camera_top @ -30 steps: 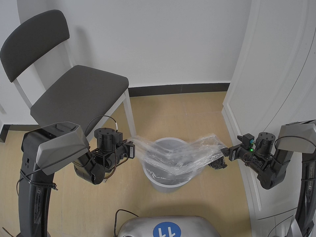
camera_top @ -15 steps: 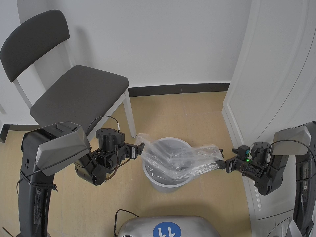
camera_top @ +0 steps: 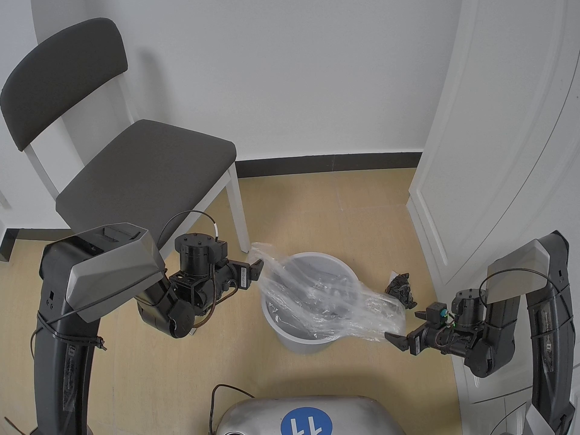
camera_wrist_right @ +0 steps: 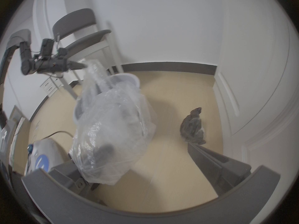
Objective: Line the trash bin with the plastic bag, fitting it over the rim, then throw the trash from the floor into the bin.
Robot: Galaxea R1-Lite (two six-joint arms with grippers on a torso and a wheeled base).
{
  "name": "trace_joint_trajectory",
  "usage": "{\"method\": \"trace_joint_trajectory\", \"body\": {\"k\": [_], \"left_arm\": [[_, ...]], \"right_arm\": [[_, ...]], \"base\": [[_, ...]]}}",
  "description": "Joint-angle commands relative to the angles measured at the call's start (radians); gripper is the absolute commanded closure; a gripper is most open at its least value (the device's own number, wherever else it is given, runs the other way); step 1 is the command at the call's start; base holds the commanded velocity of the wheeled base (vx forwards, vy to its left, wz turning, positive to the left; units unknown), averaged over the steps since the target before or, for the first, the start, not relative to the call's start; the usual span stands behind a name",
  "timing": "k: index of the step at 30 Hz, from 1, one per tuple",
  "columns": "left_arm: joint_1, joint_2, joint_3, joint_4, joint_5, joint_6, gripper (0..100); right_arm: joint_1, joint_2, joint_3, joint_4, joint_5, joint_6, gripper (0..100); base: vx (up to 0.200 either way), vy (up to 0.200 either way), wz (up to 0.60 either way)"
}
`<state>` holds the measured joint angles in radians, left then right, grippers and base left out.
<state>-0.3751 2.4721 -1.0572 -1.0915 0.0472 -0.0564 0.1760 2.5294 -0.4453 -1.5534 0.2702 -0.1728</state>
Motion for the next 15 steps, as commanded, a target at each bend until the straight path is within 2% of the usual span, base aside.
{"method": "trace_joint_trajectory", "body": {"k": [1, 5, 6, 7, 8, 9, 12, 15], "left_arm": [[0.01, 0.005, -0.012, 0.002, 0.0, 0.0, 0], [0.012, 0.007, -0.013, 0.004, 0.002, 0.001, 0], [0.012, 0.007, -0.013, 0.004, 0.002, 0.0, 0], [0.013, 0.007, -0.015, 0.004, 0.002, 0.001, 0], [0.013, 0.007, -0.015, 0.004, 0.002, 0.0, 0], [0.013, 0.007, -0.017, 0.005, 0.002, 0.001, 0], [0.013, 0.008, -0.017, 0.005, 0.002, 0.001, 0], [0.012, 0.01, -0.017, 0.004, 0.002, 0.001, 0]], "right_arm": [[-0.001, -0.078, 0.125, -0.017, 0.113, -0.076, 0], [-0.016, -0.121, 0.175, -0.017, 0.241, -0.103, 0], [-0.018, -0.126, 0.175, -0.017, 0.25, -0.103, 0], [-0.041, -0.149, 0.18, -0.017, 0.31, -0.097, 0], [-0.043, -0.15, 0.18, -0.017, 0.314, -0.097, 0], [-0.07, -0.164, 0.178, -0.017, 0.365, -0.09, 0], [-0.108, -0.185, 0.175, -0.017, 0.428, -0.056, 0], [-0.113, -0.182, 0.168, -0.017, 0.451, -0.011, 0]], "base": [[0.0, 0.0, 0.0], [0.0, 0.0, 0.0], [0.0, 0.0, 0.0], [0.0, 0.0, 0.0], [0.0, 0.0, 0.0], [0.0, 0.0, 0.0], [0.0, 0.0, 0.0], [0.0, 0.0, 0.0]]}}
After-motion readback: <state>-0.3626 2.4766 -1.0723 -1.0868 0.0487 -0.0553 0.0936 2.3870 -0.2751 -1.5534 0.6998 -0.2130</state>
